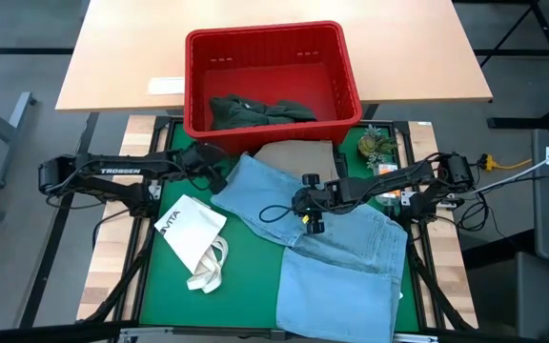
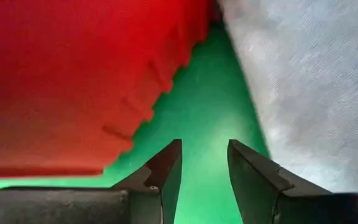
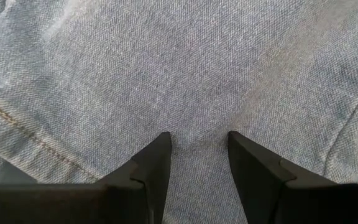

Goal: Fold laundry
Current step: Fold the blue pants

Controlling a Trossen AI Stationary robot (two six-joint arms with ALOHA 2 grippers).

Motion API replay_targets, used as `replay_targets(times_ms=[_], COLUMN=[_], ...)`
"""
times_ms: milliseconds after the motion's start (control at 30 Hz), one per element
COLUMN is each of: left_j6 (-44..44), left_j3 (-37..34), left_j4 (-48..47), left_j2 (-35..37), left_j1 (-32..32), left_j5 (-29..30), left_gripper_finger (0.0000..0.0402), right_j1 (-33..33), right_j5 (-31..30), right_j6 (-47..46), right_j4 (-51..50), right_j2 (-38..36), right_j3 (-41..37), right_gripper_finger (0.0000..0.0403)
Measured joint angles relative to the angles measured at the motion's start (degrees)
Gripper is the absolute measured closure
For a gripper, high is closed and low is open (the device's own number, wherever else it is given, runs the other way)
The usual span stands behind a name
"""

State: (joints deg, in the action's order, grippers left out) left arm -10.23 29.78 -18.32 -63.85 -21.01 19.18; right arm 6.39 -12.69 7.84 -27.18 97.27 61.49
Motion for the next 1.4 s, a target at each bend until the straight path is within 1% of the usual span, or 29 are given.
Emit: replay_targets(times_ms=[67, 133, 200, 300, 400, 500, 633, 767, 900, 1000, 1167, 1267, 1400], left_j6=[-1.13, -1.66, -1.65, -2.15, -1.65, -1.65, -1.64, -1.71, -1.65, -1.65, -1.57, 0.09, 0.25], left_j3=[0.00, 0.49, 2.61, 5.61, 7.80, 7.11, 6.04, 5.90, 5.90, 5.90, 5.90, 5.90, 5.90], left_j4=[-0.19, 0.07, 0.70, 1.15, 7.38, 9.82, 11.58, 12.25, 15.00, 16.15, 17.44, 18.86, 18.70], left_j2=[0.17, 1.71, 3.31, 5.73, 6.45, 4.92, 1.77, -2.54, -7.37, -11.27, -18.98, -22.48, -22.23], left_j1=[0.00, 0.08, 0.14, 0.63, 1.77, 3.45, 5.43, 6.40, 6.99, 6.76, 5.63, 4.96, 5.23], left_j5=[-0.84, -4.09, -7.76, -11.31, -14.20, -15.71, -15.68, -14.00, -7.68, -2.67, 1.23, 2.18, 1.55], left_gripper_finger=[0.0278, 0.0278, 0.0278, 0.0278, 0.0280, 0.0294, 0.0330, 0.0368, 0.0397, 0.0398, 0.0400, 0.0400, 0.0400], right_j1=[0.00, 0.00, -0.02, -0.07, -0.07, -0.07, -0.04, -0.04, -0.04, -0.04, -0.04, -0.05, -0.04], right_j5=[-0.02, -0.06, -0.14, -0.18, -0.18, -0.20, -0.22, -0.22, -0.24, -0.24, -0.19, 0.59, 0.90], right_j6=[0.00, 0.01, 0.00, 0.00, 0.00, 0.00, 0.00, 0.00, 0.00, 0.00, 0.00, 0.00, 0.00], right_j4=[0.02, 0.02, 0.03, 0.04, 0.07, 0.13, 0.15, 0.17, 0.20, 0.24, 0.27, 0.20, 0.15], right_j2=[0.00, 0.00, 0.00, 0.00, 0.00, 0.00, 0.00, 0.00, 0.00, 0.00, 0.00, 0.00, 0.00], right_j3=[0.00, 0.00, 0.00, 0.00, 0.00, 0.00, 0.00, 0.00, 0.00, 0.00, 0.00, 0.00, 0.00], right_gripper_finger=[0.0242, 0.0242, 0.0242, 0.0242, 0.0242, 0.0242, 0.0242, 0.0242, 0.0242, 0.0242, 0.0242, 0.0242, 0.0242])
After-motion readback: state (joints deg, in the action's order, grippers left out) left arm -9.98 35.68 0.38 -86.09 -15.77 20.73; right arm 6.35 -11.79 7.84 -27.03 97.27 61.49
